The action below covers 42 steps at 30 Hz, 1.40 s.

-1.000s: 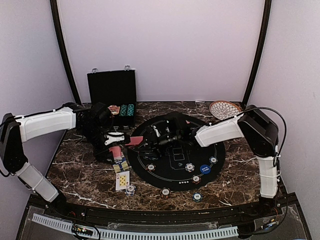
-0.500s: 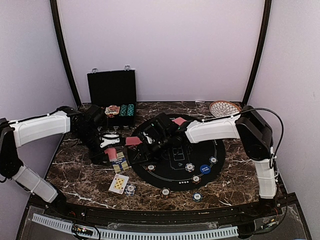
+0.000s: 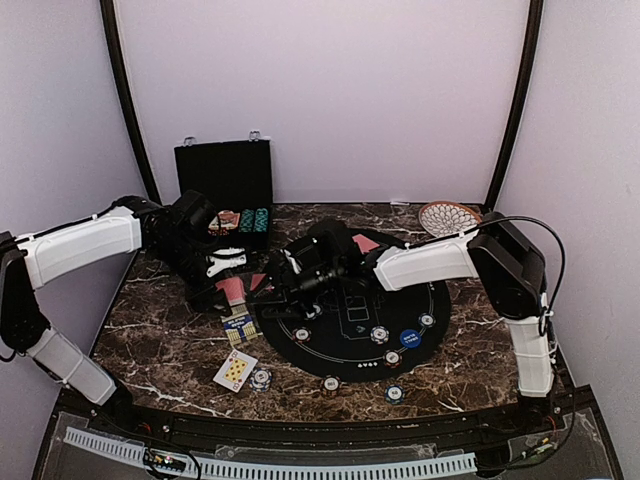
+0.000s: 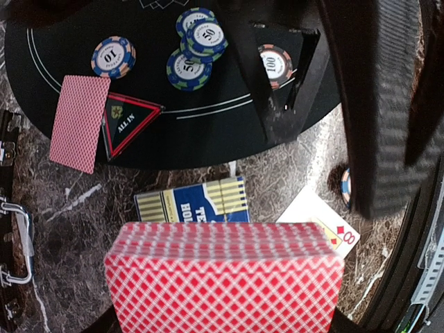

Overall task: Distribute texas hold em gaming equipment
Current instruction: Pick up the poker card from the face-down deck piles.

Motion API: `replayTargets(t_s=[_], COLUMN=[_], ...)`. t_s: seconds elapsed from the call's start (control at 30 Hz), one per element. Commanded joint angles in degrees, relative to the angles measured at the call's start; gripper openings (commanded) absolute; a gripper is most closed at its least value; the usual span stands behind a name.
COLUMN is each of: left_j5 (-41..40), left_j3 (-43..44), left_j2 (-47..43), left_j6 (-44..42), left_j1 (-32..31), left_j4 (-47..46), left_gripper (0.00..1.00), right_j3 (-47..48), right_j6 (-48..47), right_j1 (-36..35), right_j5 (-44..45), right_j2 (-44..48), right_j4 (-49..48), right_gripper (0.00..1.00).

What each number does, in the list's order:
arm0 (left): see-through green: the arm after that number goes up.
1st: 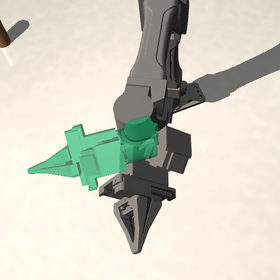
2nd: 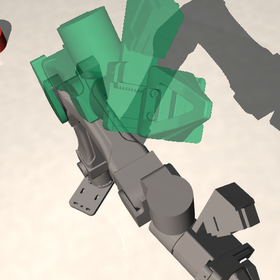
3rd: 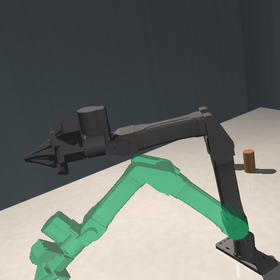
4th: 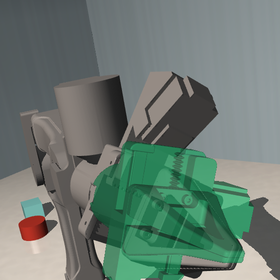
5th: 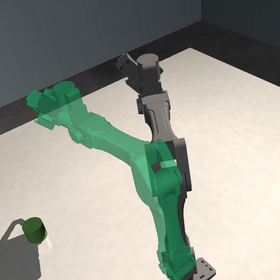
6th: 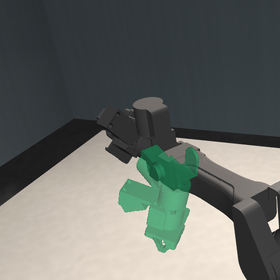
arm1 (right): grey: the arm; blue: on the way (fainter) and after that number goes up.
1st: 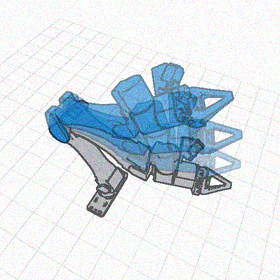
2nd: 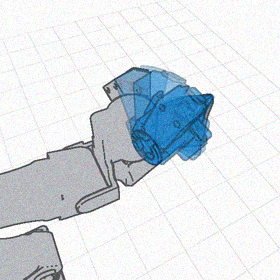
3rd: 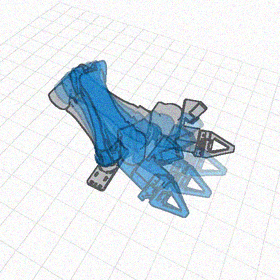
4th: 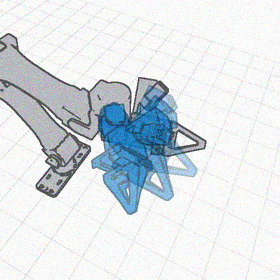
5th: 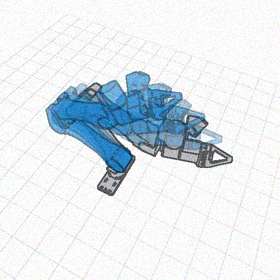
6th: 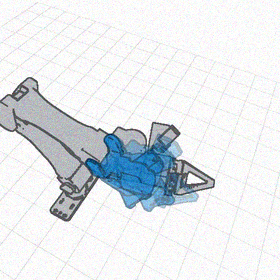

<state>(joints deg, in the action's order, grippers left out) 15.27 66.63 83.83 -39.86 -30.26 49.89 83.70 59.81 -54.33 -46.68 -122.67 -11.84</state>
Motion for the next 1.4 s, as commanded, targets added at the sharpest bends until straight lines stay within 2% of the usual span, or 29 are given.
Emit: replayTargets(t_s=[0.0, 0.13, 0.77, 0.97, 1.13, 1.2, 1.27, 1.37], left_j5=[2.44, 2.01, 3.01, 3.01, 2.75, 2.59, 2.47, 1.86], left_j3=[2.98, 3.41, 8.58, 9.14, 10.08, 10.32, 10.36, 10.24], left_j2=[0.82, 1.59, 4.64, 4.82, 5.20, 5.33, 5.56, 5.76], left_j6=[0.48, 0.16, 0.83, 0.91, 0.77, 0.68, 0.50, 0.35], left_j1=[-1.21, -1.42, -3.83, -4.61, -4.96, -5.02, -5.05, -5.03], left_j4=[2.65, 2.93, 4.31, 4.50, 4.65, 4.58, 4.48, 4.37], left_gripper=[0.13, 0.13, 0.13, 0.13, 0.13, 0.13, 0.14, 0.20], right_j3=[-1.49, -3.59, 1.40, 2.55, 4.18, 4.01, 3.50, 2.12], right_j6=[9.25, 11.24, 13.14, 17.00, 23.05, 25.99, 28.81, 32.39], right_j1=[0.36, 0.61, 0.80, 1.06, 1.08, 1.06, 1.07, 1.15], right_j5=[-2.89, -3.16, -2.56, -2.48, -3.94, -4.52, -4.95, -5.08], right_j2=[-0.36, 0.22, -3.67, -5.61, -8.09, -8.88, -9.45, -9.92], right_j4=[-15.35, -18.94, -18.41, -22.62, -29.25, -33.22, -36.92, -41.93], right_gripper=[0.72, 0.71, 0.70, 0.65, 0.52, 0.43, 0.29, 0.13])
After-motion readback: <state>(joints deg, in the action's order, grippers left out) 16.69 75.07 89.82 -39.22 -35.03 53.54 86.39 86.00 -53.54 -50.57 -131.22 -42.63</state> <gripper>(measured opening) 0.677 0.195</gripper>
